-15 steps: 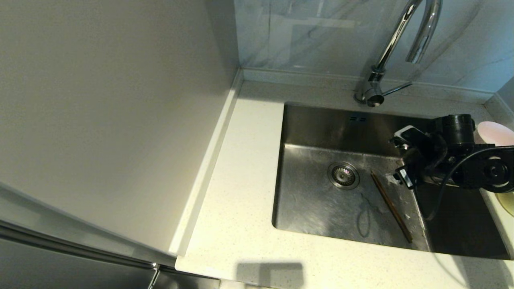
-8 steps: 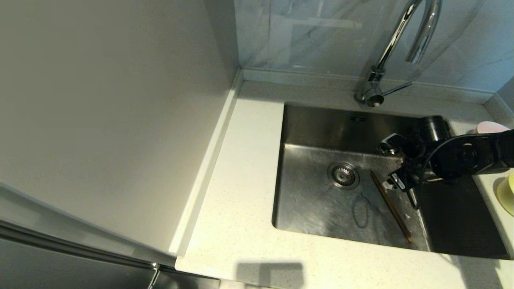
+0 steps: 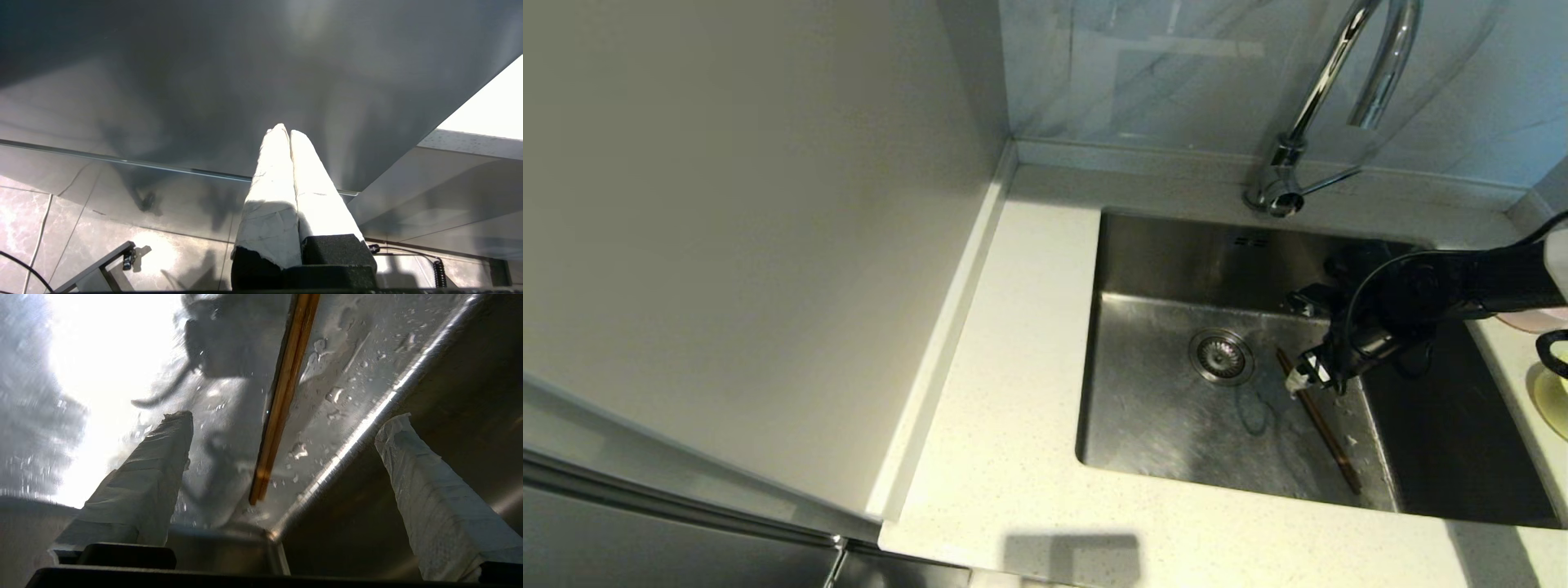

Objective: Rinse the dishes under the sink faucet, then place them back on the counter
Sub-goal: Place the chopsticks on the bowl

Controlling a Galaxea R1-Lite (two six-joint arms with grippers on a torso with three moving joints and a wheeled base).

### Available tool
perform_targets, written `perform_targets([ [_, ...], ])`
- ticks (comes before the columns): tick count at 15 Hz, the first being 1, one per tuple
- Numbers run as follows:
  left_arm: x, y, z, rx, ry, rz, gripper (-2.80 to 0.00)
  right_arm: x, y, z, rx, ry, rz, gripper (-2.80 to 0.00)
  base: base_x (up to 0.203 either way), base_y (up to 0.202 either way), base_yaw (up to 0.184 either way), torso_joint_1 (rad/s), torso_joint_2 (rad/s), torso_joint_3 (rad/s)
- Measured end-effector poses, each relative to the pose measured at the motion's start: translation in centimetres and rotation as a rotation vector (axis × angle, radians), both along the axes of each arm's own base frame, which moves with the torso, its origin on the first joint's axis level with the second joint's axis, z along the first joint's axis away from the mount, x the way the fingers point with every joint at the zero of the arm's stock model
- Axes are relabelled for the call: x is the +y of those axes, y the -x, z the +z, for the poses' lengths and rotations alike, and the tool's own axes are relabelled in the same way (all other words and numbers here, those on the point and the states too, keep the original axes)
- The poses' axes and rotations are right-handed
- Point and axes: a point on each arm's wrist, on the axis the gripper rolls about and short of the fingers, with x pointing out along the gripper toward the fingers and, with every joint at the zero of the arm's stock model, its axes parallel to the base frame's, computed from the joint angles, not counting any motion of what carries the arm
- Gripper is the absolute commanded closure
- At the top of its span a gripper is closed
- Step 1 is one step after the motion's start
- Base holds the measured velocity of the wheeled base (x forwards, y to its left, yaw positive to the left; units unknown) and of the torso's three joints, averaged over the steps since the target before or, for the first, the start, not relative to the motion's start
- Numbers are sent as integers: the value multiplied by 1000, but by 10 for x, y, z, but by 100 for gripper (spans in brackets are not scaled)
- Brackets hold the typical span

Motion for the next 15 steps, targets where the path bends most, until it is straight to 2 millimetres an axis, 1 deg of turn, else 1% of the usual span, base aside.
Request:
perform_targets([
  [3,0,0,0,0,0,0,0,-13,-6,-5,35,-44,-33,-280,0,0,0,0,0,0],
  [5,0,0,0,0,0,0,0,-17,-10,-4,25,-99,-114,-280,0,0,0,0,0,0],
  [6,0,0,0,0,0,0,0,-17,-12,-6,25,-124,-129,-280,0,0,0,0,0,0],
  [10,0,0,0,0,0,0,0,-24,-14,-17,51,-180,-115,-280,0,0,0,0,0,0],
  [15,0,0,0,0,0,0,0,-30,-18,-35,95,-170,-29,-280,0,0,0,0,0,0],
])
